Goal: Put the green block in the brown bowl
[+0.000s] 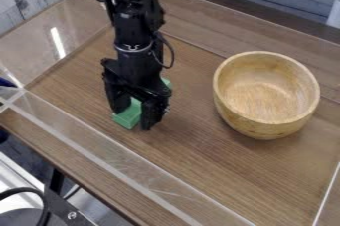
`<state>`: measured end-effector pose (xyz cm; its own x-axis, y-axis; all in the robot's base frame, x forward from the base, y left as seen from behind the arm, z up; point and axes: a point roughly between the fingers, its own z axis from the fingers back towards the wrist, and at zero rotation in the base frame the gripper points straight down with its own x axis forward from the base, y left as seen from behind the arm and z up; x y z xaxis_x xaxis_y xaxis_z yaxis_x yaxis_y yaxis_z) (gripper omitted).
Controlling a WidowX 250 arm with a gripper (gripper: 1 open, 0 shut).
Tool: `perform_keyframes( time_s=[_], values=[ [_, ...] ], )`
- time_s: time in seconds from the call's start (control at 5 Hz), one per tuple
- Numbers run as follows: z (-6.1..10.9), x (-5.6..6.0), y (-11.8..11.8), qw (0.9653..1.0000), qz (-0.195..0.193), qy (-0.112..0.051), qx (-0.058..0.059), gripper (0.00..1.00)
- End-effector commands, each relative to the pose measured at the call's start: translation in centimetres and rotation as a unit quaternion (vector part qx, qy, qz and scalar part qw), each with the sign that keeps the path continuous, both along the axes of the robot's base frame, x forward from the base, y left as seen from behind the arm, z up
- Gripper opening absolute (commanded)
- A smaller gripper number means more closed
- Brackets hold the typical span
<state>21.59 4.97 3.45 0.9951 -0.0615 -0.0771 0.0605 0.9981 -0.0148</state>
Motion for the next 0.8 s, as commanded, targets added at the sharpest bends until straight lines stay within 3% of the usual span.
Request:
perform_keyframes(
  time_s=[0.0,0.2,0.4,0.6],
  values=[
    [0.88,0.49,-0.28,0.9998,-0.004,-0.021,0.001,1.0],
    [0.89,0.52,-0.45,0.9997,-0.004,-0.022,0.0,1.0],
    [0.58,0.64,-0.38,0.9998,-0.001,-0.022,-0.002,0.0],
    [0.72,0.69,-0.44,0.9998,0.001,-0.022,-0.005,0.0]
  ],
)
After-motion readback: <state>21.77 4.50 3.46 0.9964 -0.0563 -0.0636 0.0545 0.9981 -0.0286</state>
